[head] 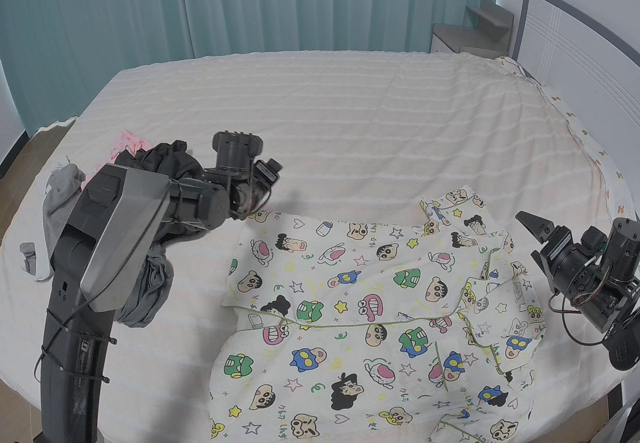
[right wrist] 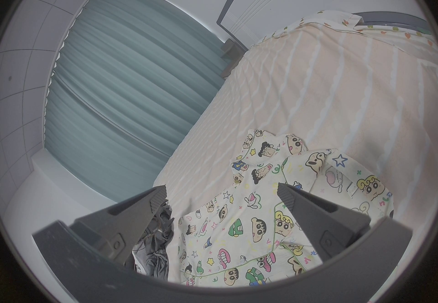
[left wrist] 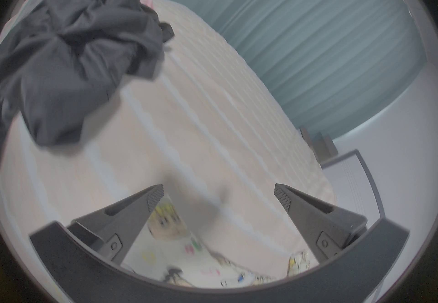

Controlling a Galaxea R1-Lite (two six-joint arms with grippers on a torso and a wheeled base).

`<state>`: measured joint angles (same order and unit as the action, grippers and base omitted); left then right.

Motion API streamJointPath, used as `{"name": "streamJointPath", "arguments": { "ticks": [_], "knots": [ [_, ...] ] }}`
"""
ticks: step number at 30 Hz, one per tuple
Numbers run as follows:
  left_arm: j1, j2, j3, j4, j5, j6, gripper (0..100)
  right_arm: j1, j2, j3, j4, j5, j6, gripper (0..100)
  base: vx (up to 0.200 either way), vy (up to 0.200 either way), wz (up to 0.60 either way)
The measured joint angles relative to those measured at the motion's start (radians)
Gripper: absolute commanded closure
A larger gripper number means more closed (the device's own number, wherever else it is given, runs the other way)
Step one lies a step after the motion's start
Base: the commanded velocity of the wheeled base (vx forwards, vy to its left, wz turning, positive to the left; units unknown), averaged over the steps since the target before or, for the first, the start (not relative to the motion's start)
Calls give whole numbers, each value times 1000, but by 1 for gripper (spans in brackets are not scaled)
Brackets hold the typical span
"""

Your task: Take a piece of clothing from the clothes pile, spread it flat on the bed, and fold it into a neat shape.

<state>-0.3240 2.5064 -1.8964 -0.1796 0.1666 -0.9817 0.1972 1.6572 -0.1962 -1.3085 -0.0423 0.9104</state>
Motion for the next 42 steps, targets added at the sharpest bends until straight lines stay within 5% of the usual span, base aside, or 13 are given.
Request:
{"name": "streamJointPath", "arguments": {
  "ticks": [12,28,42],
  "knots": [
    [83,-110,73,54,-84,0,0,-9,1,10,-1,0,-5,0,0,0,0],
    [41,-524,814,-86,-215,13,0,-25,-3,70,6,6,-153,0,-38,0,0],
    [-170,-818,1421,-403,-194,-124,0,-50,-23,151,3,10,-313,0,-200,0,0]
  ]
}}
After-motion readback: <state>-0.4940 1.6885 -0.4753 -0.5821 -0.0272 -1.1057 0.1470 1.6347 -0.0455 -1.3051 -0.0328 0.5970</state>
